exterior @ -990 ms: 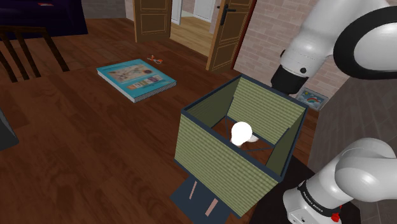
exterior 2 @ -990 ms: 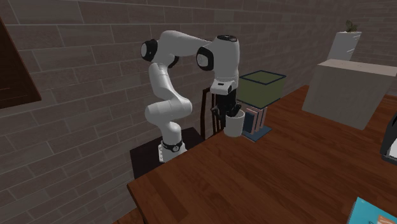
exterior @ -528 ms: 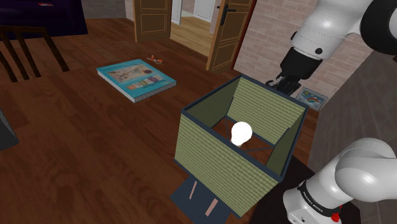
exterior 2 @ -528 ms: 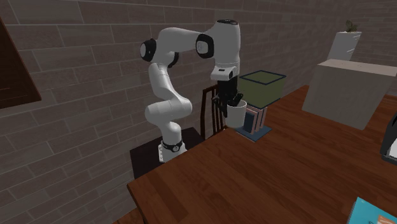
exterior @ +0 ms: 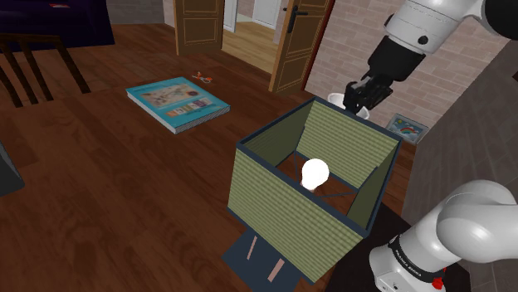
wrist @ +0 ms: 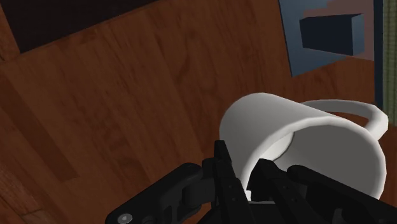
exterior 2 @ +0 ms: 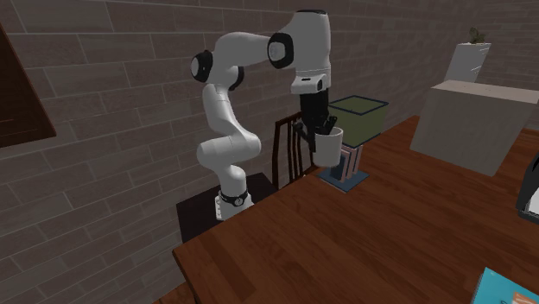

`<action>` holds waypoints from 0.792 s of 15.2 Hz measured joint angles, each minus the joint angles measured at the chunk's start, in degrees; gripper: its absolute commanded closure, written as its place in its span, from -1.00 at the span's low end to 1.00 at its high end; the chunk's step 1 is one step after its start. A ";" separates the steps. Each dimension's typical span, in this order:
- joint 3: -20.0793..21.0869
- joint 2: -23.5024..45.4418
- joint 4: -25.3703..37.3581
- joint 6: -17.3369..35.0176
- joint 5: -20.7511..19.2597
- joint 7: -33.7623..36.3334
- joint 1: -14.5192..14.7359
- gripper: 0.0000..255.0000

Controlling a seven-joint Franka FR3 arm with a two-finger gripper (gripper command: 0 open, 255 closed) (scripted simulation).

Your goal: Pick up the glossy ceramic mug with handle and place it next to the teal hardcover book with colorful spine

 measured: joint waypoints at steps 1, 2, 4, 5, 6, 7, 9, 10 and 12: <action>0.11 1.76 1.05 0.81 -0.35 -0.26 -0.55 1.00; 0.47 3.64 1.63 2.12 -0.58 -0.45 -1.07 1.00; 0.79 8.11 3.39 4.79 -1.49 -1.27 -2.47 1.00; 1.30 10.49 4.49 6.10 -1.85 -1.26 -3.05 1.00; 1.52 12.46 5.54 7.00 -2.28 -1.42 -3.60 1.00; 1.83 14.61 7.07 7.62 -2.77 -1.40 -4.15 1.00; 2.25 18.86 9.46 9.37 -3.88 -1.67 -5.30 1.00; 2.54 20.94 10.83 10.05 -4.47 -1.65 -5.80 1.00; 3.31 25.47 13.52 11.80 -5.83 -1.37 -6.77 1.00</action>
